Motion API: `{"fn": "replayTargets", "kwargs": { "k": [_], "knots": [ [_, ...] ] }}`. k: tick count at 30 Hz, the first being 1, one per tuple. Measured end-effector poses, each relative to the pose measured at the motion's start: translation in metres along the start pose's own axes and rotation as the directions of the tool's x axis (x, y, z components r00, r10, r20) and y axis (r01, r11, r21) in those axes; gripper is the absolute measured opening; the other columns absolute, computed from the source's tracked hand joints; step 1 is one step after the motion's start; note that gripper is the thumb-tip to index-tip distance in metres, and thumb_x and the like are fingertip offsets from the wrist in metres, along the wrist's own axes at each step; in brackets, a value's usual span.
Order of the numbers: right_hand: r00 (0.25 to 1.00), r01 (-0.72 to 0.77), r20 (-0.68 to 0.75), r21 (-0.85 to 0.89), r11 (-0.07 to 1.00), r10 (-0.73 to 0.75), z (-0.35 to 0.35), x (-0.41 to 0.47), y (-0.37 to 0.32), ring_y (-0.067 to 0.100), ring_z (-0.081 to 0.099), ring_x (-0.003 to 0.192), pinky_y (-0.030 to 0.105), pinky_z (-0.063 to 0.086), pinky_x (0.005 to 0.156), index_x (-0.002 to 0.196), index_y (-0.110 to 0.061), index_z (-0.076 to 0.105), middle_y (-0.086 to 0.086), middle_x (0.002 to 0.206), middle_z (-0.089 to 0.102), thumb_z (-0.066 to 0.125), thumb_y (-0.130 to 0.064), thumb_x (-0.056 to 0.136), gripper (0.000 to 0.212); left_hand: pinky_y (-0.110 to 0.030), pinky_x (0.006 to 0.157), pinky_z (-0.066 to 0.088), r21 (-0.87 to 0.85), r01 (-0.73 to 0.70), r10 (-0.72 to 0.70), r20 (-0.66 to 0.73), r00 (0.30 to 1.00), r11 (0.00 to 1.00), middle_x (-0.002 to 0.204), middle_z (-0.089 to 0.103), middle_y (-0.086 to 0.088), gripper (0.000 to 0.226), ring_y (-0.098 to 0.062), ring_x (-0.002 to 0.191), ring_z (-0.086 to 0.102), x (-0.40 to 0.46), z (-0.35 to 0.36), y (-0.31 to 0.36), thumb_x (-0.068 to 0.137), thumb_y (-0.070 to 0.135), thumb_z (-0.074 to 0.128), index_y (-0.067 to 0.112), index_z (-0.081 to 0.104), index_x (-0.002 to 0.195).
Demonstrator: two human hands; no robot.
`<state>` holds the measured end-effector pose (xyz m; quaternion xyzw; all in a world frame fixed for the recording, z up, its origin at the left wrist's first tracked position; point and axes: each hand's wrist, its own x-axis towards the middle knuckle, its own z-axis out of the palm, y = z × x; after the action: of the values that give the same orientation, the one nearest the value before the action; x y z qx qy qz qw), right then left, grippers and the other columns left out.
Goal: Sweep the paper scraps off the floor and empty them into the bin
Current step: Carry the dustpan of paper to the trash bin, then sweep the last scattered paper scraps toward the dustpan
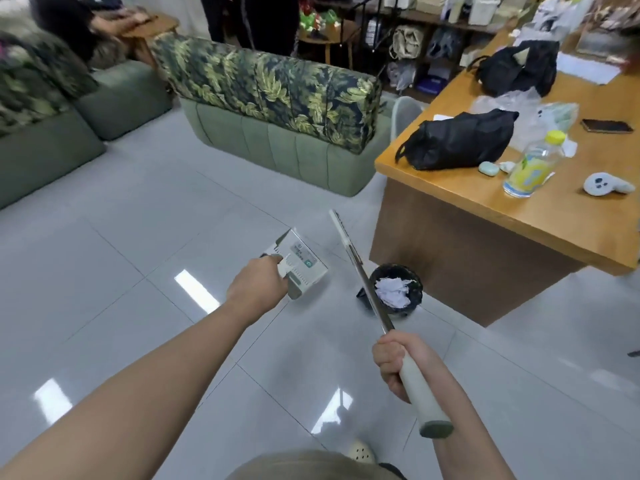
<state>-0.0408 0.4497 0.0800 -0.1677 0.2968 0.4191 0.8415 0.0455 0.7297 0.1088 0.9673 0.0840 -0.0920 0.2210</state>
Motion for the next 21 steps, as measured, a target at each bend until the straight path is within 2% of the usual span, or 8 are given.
{"fn": "replayTargets", "kwargs": {
  "k": [2,6,10,13,15,18,21],
  "knots": [
    [0.998,-0.055,-0.014,-0.051,0.997,0.054,0.021,0.024,0.008,0.007,0.033,0.031,0.014,0.032,0.032,0.057,-0.019,0.034,-0.006,0.045,0.033,0.079,0.015,0.044,0.058,-0.033,0.06,0.054,-0.01,0.045,-0.045,-0.01,0.999,0.999,0.089,0.066,-0.003,0.015,-0.027,0.074,0.065,-0.006,-0.009,-0.026,0.087,0.033,0.053,0.029,0.064,0.096],
    [0.986,-0.165,-0.031,-0.117,0.979,0.162,0.07,0.077,0.04,0.006,0.034,0.032,0.017,0.037,0.032,0.058,-0.018,0.036,-0.005,0.044,0.035,0.077,0.016,0.048,0.055,-0.029,0.056,0.041,-0.034,0.15,-0.151,-0.035,0.988,0.988,0.092,0.062,-0.002,0.02,-0.026,0.075,0.063,-0.028,-0.023,-0.092,0.091,0.036,0.057,0.03,0.064,0.109],
    [0.966,-0.258,-0.055,-0.204,0.944,0.252,0.117,0.129,0.093,0.009,0.037,0.033,0.02,0.042,0.033,0.063,-0.018,0.035,-0.004,0.047,0.037,0.076,0.017,0.05,0.056,-0.029,0.059,0.045,-0.114,0.243,-0.249,-0.044,0.968,0.963,0.095,0.061,-0.002,0.024,-0.026,0.076,0.064,-0.056,-0.038,-0.167,0.089,0.039,0.057,0.03,0.062,0.111],
    [0.949,-0.314,-0.068,-0.235,0.92,0.307,0.148,0.165,0.138,0.009,0.038,0.032,0.02,0.041,0.033,0.069,-0.02,0.032,-0.004,0.047,0.036,0.075,0.02,0.046,0.063,-0.03,0.06,0.046,-0.19,0.311,-0.326,-0.053,0.944,0.931,0.096,0.064,-0.003,0.018,-0.027,0.08,0.066,-0.076,-0.051,-0.22,0.091,0.037,0.058,0.026,0.061,0.106],
    [0.939,-0.343,-0.109,-0.297,0.891,0.325,0.165,0.187,0.166,0.009,0.037,0.032,0.018,0.04,0.033,0.066,-0.019,0.033,-0.005,0.047,0.035,0.076,0.019,0.042,0.063,-0.032,0.063,0.051,-0.263,0.365,-0.396,-0.078,0.915,0.893,0.092,0.066,-0.001,0.016,-0.026,0.081,0.066,-0.09,-0.058,-0.255,0.094,0.037,0.057,0.023,0.06,0.101],
    [0.921,-0.39,-0.186,-0.449,0.804,0.343,0.188,0.217,0.203,0.007,0.037,0.033,0.01,0.028,0.039,0.068,-0.024,0.029,-0.008,0.049,0.034,0.079,0.01,0.036,0.068,-0.031,0.057,0.05,-0.421,0.425,-0.51,-0.108,0.854,0.801,0.078,0.065,0.002,0.016,-0.025,0.07,0.063,-0.112,-0.066,-0.303,0.092,0.033,0.056,0.018,0.063,0.095],
    [0.891,-0.455,-0.249,-0.503,0.735,0.38,0.213,0.244,0.237,0.005,0.033,0.033,0.013,0.034,0.034,0.068,-0.023,0.03,-0.007,0.049,0.034,0.077,0.015,0.031,0.071,-0.036,0.06,0.055,-0.519,0.471,-0.611,-0.132,0.78,0.713,0.072,0.066,0.0,0.011,-0.023,0.064,0.064,-0.132,-0.074,-0.344,0.09,0.03,0.058,0.02,0.06,0.086]
  ]
}}
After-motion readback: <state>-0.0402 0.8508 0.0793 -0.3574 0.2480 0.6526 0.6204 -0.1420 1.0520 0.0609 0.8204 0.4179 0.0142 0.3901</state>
